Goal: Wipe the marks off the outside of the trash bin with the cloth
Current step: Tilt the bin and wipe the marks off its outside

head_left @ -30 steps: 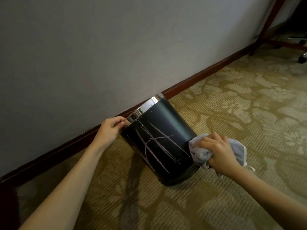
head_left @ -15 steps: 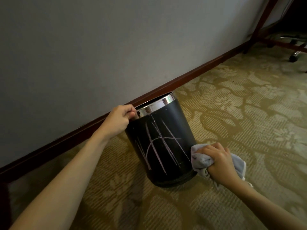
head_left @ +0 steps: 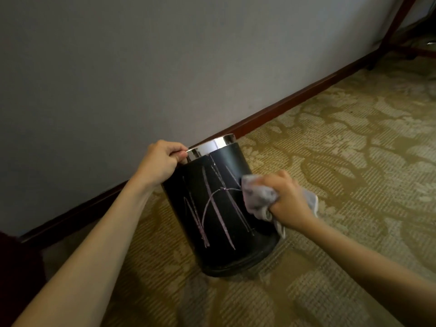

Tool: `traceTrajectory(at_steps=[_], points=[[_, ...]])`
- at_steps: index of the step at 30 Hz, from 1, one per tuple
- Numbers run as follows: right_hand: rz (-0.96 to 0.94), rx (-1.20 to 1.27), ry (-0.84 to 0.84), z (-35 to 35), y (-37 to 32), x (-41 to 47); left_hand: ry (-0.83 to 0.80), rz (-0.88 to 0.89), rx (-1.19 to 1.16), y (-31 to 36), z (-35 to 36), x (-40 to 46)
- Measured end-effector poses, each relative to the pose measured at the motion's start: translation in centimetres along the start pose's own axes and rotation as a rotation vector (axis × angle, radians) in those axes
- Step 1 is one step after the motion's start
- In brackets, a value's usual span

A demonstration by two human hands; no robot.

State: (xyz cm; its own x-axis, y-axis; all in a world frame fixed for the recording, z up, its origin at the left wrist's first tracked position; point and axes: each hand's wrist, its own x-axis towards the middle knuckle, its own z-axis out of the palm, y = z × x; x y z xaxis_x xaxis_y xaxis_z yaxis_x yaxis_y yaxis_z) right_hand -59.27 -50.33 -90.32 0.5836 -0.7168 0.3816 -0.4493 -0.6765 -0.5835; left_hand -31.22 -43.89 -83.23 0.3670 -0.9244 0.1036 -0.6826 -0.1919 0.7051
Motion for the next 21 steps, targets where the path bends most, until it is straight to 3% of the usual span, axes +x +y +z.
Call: traceTrajectory(at_steps=[5, 15, 19, 21], points=[[0.037, -0.027, 0.009, -1.0, -3.8, 6.9, 0.022, 0.036, 0.032, 1.6, 1.3, 0.6], [0.093, -0.059, -0.256, 0.0, 0.5, -5.3, 0.058, -0.096, -0.02, -0.4, -0.1, 1.1], [0.02, -0.15, -0.347, -0.8, 0.5, -4.3, 0.044, -0.064, -0.014, 0.1, 0.4, 1.1], [0.027, -0.147, -0.295, -1.0, 0.3, -2.4, 0.039, -0.059, -0.014, 0.6, 0.7, 1.1]])
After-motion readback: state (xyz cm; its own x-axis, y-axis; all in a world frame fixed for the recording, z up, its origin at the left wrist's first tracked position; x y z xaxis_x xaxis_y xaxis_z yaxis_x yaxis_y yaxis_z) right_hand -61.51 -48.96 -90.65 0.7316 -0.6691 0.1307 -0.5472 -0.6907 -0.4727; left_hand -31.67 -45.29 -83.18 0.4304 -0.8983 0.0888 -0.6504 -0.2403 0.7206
